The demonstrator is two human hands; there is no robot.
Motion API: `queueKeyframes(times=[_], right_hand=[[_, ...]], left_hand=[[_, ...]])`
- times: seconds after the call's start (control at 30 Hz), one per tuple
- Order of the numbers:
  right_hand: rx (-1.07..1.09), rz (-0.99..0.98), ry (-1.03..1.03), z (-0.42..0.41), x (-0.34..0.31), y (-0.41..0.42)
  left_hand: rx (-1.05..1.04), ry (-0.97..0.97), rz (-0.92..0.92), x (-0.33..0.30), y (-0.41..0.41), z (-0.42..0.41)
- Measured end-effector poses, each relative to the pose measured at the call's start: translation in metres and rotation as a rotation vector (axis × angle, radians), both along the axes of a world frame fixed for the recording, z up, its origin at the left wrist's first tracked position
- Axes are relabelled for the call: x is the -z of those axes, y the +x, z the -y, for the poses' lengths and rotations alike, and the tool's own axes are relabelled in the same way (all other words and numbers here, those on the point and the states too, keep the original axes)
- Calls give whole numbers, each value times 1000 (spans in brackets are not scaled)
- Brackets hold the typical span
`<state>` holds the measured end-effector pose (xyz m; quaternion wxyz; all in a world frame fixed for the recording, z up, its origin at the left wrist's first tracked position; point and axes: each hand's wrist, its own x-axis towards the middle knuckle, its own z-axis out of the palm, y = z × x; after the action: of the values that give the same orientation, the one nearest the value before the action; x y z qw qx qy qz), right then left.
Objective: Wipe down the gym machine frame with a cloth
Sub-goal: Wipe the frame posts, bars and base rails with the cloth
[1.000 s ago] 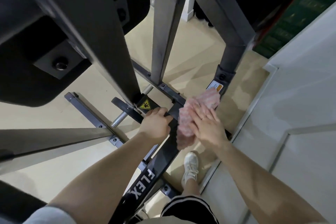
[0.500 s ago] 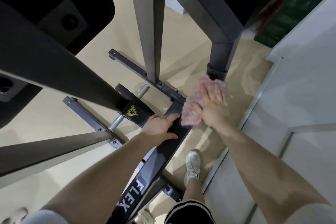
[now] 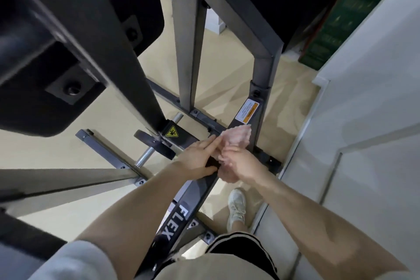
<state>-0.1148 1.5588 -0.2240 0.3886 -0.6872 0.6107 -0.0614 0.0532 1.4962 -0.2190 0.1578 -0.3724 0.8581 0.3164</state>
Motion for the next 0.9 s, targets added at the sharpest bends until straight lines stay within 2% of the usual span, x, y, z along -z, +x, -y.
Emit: queueKeyframes(times=[0.07,0.23,0.4,0.47,0.57,0.63,0.7,0.8,0.83,0.9], right_hand=[[173,82,36,12,-19,0],[386,292,-176,24,-92,14],[625,524,-331,34,-158,32],[670,646,-251,37,-176,39],[584,1069,30,35,-188,50],[540,1106,38,39,-187,56],[674,978,-15,48,-198,61],[862,813,-103,65,-223,62],[878,787,-150,70,-233,62],[800,869,-249,75,-249,70]], left_hand=[[-76,66,-142,-18,6,-1],[-448,319,-602,-79,5,-2],[-621,189,-863,-141,5,7],[-696,170,-954,-161,9,9],[-753,118,-1018,-181,16,11],[-755,42,-979,-191,19,10],[-646,-63,-882,-201,22,5],[-400,-449,-705,-209,29,-4],[-389,-577,-707,-215,34,-7],[-400,-807,-791,-230,45,-8]])
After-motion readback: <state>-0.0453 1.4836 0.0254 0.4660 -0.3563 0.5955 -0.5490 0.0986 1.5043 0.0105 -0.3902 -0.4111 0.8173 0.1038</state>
